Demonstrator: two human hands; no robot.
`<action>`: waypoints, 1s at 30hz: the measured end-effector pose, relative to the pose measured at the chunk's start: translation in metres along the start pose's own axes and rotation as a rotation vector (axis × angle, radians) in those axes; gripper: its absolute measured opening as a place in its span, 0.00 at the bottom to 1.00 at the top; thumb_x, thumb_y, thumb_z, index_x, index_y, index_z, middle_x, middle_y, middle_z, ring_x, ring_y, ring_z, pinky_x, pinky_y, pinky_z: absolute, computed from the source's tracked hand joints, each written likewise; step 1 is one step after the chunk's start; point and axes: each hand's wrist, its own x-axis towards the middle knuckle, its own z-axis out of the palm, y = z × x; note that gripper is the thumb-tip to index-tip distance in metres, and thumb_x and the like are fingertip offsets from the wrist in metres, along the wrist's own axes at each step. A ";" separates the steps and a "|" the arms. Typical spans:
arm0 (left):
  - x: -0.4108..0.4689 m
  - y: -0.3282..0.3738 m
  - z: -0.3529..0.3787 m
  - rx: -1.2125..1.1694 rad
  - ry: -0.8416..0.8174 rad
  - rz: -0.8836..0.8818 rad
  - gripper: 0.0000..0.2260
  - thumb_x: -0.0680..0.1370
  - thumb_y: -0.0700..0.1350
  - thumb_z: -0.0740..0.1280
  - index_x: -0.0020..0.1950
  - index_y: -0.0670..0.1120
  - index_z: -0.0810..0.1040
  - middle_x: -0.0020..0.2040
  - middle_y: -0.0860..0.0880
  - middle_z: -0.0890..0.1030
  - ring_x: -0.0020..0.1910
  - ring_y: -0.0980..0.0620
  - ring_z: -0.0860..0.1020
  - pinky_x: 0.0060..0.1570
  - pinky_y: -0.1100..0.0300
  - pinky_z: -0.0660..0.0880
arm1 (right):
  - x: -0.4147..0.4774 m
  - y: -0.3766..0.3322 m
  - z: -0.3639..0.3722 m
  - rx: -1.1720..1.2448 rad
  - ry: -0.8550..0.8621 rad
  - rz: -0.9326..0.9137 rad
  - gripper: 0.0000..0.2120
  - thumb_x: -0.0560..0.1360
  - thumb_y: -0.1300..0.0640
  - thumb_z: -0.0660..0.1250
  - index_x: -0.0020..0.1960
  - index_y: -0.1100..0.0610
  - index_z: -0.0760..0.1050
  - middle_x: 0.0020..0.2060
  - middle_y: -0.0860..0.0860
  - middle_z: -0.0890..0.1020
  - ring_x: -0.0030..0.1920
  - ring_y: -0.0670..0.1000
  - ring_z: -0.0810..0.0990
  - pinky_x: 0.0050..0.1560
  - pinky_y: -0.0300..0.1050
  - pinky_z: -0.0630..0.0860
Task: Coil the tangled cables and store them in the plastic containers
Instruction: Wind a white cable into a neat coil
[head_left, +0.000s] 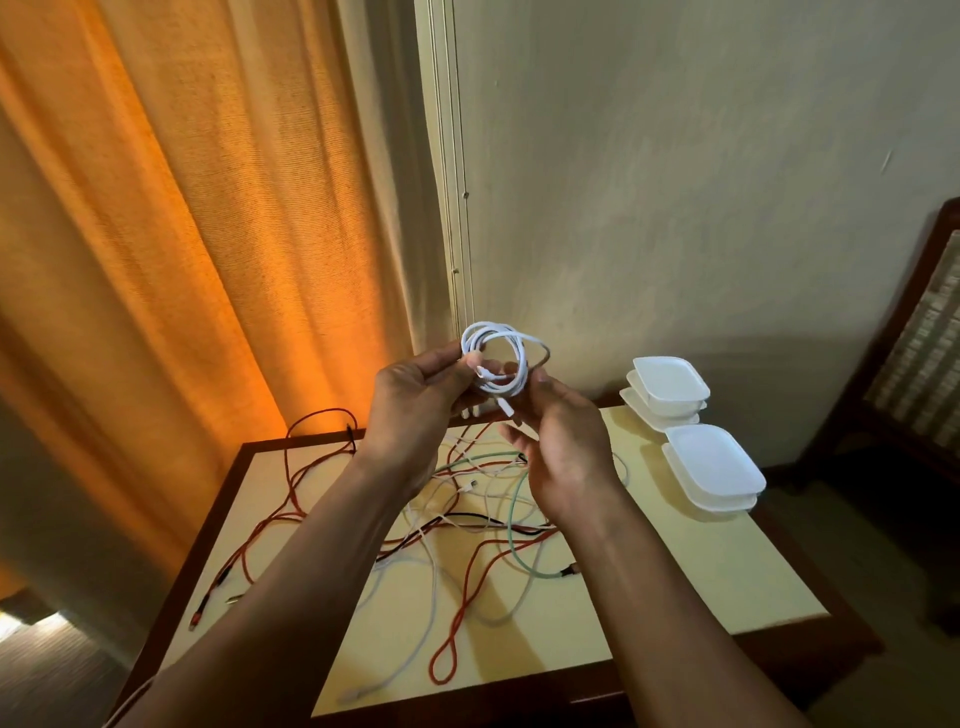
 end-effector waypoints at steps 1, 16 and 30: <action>0.001 -0.001 0.000 0.013 0.001 0.001 0.10 0.82 0.36 0.66 0.61 0.37 0.82 0.51 0.40 0.87 0.51 0.44 0.87 0.49 0.56 0.83 | 0.000 0.001 0.000 -0.052 -0.018 0.013 0.12 0.82 0.55 0.64 0.47 0.51 0.87 0.45 0.49 0.87 0.51 0.52 0.82 0.50 0.50 0.77; 0.002 -0.007 -0.002 0.016 0.066 -0.016 0.09 0.81 0.35 0.67 0.60 0.37 0.82 0.46 0.39 0.87 0.43 0.44 0.85 0.44 0.56 0.83 | -0.011 0.005 -0.007 -0.880 0.017 -0.932 0.14 0.77 0.54 0.73 0.62 0.50 0.81 0.50 0.48 0.74 0.44 0.45 0.80 0.44 0.29 0.75; 0.012 -0.004 -0.023 -0.034 0.211 -0.117 0.09 0.83 0.38 0.66 0.48 0.35 0.83 0.49 0.36 0.86 0.48 0.43 0.85 0.50 0.54 0.84 | -0.004 -0.005 -0.033 -0.305 0.128 -0.649 0.07 0.82 0.60 0.67 0.53 0.52 0.83 0.34 0.50 0.84 0.34 0.51 0.83 0.44 0.52 0.83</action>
